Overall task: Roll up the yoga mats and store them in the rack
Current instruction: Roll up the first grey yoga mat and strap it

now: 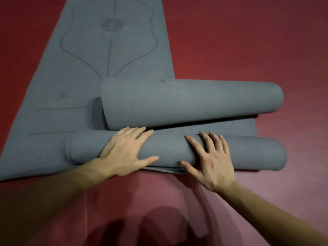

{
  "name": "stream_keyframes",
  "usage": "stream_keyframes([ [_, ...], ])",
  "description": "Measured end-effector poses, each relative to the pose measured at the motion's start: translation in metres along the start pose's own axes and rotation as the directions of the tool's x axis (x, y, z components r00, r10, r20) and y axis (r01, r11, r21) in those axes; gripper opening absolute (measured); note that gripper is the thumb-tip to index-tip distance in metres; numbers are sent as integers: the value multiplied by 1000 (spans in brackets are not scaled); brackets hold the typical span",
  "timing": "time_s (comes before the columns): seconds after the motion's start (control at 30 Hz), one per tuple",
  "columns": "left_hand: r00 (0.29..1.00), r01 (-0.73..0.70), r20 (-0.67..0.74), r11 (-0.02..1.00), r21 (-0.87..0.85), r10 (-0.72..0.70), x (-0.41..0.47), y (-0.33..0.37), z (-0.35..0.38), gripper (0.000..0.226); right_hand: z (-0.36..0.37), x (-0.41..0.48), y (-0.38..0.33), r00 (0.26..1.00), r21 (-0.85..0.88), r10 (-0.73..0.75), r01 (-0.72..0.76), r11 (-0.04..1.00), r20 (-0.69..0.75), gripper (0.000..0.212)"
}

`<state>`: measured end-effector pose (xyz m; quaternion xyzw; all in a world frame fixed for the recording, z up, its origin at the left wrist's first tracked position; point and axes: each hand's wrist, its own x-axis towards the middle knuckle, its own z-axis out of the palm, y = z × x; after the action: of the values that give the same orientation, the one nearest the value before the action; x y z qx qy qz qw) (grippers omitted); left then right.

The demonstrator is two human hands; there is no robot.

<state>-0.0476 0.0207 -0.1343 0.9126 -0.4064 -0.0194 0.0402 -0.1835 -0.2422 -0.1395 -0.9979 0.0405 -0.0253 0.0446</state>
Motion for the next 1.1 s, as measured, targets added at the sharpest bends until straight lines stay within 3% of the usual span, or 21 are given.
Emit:
stream_keyframes([
  [0.17, 979, 126, 166, 992, -7, -123, 25, 6, -11, 94, 0, 1, 0, 1000, -26, 1, -1, 1000, 5, 80],
  [0.43, 956, 272, 123, 962, -21, -268, 37, 1, -13, 97, -15, 76, 12, 982, -54, 61, -52, 997, 177, 92],
  [0.6, 962, 271, 45, 962, -31, -269, 43, -6, -4, 88, -16, 88, 14, 978, -64, 82, -71, 995, 189, 92],
  [0.77, 950, 305, 89, 950, -70, -298, 51, -11, -11, 95, -4, 52, 11, 998, -47, 9, -6, 999, 63, 90],
  [0.87, 976, 204, 83, 979, -19, -202, 48, -6, -10, 97, -4, 67, 17, 996, -31, 16, -14, 999, 86, 90],
  [1.1, 979, 184, 77, 981, 63, -188, 64, -5, -7, 126, -15, 106, 25, 986, 4, 57, -58, 998, 156, 90],
])
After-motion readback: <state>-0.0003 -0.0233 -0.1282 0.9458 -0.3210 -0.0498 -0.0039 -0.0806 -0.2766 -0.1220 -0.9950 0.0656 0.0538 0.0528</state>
